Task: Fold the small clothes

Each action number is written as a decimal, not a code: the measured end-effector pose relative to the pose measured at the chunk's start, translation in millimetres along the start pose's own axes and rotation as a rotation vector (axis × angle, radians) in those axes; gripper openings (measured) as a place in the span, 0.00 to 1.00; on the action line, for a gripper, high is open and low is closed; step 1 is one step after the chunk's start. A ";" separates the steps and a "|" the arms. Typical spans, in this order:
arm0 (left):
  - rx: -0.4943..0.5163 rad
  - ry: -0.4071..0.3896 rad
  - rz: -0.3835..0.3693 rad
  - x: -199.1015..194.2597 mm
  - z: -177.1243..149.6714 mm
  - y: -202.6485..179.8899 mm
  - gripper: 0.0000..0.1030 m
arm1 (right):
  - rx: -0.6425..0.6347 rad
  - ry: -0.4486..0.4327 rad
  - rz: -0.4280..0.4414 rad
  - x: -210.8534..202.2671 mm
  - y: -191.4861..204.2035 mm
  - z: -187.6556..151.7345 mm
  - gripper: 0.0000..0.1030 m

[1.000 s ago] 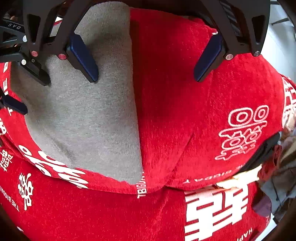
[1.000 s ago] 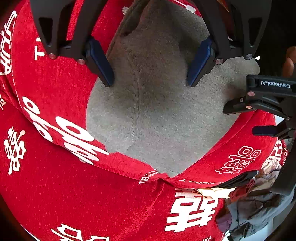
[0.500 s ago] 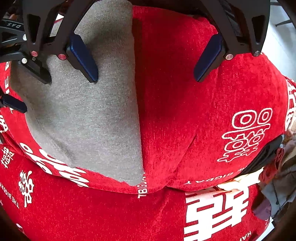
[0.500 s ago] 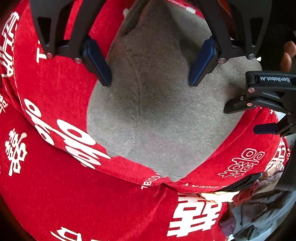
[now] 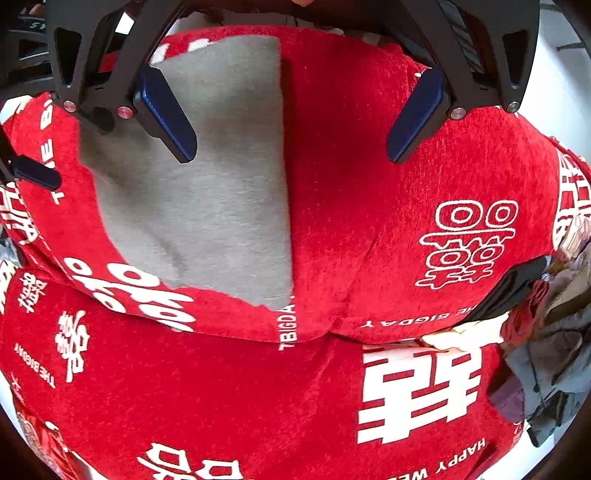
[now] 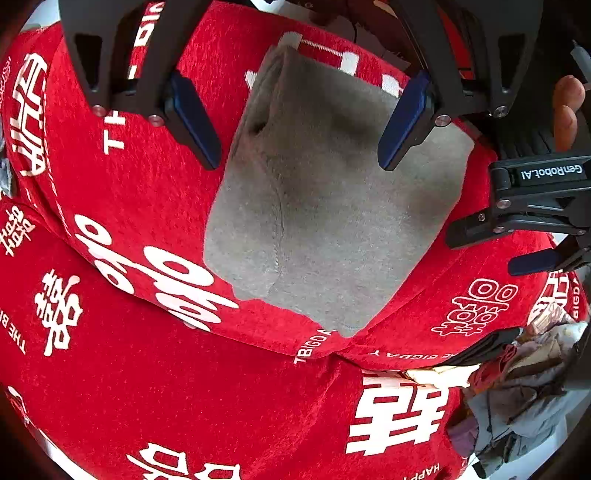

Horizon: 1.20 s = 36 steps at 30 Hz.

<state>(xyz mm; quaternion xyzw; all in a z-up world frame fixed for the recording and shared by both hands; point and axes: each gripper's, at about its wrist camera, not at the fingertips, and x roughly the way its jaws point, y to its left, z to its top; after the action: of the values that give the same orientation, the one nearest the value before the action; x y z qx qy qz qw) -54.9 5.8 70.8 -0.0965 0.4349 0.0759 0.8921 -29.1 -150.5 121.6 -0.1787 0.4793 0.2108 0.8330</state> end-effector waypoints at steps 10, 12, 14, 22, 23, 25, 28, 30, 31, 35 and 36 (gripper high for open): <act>-0.022 -0.055 0.055 -3.5 -14.1 -7.7 1.00 | 0.011 0.001 -0.039 -2.4 3.3 -10.6 0.86; -0.020 -0.041 0.052 -1.0 -16.2 -7.3 1.00 | 0.019 0.004 -0.041 -1.0 1.1 -11.9 0.86; -0.016 -0.019 0.039 3.4 -17.7 -7.2 1.00 | 0.030 0.010 -0.040 1.4 -1.3 -13.3 0.86; -0.030 0.014 0.018 10.5 -20.4 -7.3 1.00 | 0.054 0.017 -0.027 2.9 -5.3 -15.4 0.86; -0.030 0.020 0.016 11.7 -20.7 -7.6 1.00 | 0.054 0.017 -0.028 2.7 -5.2 -15.4 0.86; -0.030 0.030 0.012 14.5 -21.0 -8.1 1.00 | 0.054 0.019 -0.032 3.2 -5.5 -15.4 0.86; -0.025 0.041 0.009 18.2 -20.8 -8.1 1.00 | 0.062 0.026 -0.025 3.7 -7.9 -13.8 0.86; -0.018 0.049 0.005 21.6 -20.4 -8.7 1.00 | 0.061 0.028 -0.031 4.7 -8.9 -12.8 0.86; -0.016 0.052 0.005 22.9 -20.3 -8.9 1.00 | 0.061 0.031 -0.037 5.6 -9.6 -12.4 0.86; -0.019 0.068 -0.001 28.2 -19.5 -10.9 1.00 | 0.067 0.042 -0.038 9.5 -13.2 -10.1 0.86; -0.018 0.071 -0.001 29.4 -19.1 -11.2 1.00 | 0.068 0.046 -0.037 10.6 -13.9 -9.4 0.86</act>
<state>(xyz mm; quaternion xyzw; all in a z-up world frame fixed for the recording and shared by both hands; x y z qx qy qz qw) -49.1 -8.1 37.3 -0.1074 0.4656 0.0761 0.8752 -23.9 -165.0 109.2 -0.1640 0.5017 0.1746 0.8312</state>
